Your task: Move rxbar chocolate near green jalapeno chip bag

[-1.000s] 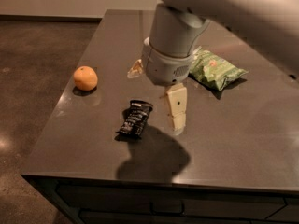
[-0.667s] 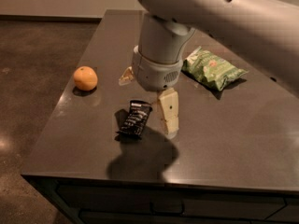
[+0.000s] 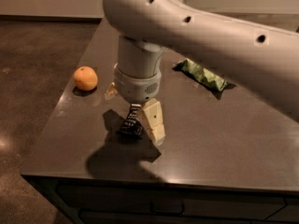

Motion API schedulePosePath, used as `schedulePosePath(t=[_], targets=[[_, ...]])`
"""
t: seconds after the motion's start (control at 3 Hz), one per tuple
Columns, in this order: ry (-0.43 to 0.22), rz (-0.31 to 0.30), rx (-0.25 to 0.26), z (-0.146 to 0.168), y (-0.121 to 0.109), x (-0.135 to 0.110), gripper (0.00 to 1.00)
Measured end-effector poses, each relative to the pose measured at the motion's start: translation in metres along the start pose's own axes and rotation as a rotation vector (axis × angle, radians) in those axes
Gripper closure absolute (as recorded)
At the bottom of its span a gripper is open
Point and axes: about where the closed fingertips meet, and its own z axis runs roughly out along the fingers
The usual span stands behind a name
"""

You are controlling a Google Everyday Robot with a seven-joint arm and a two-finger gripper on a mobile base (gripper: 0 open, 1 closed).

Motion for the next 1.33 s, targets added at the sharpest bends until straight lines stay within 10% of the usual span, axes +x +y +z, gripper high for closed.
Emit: schedulePosePath(t=[0.33, 1.33], targets=[[0.016, -0.011, -0.037, 0.014, -0.005, 0.000, 0.12], [0.029, 0.003, -0.073, 0.014, -0.008, 0.009, 0.90]])
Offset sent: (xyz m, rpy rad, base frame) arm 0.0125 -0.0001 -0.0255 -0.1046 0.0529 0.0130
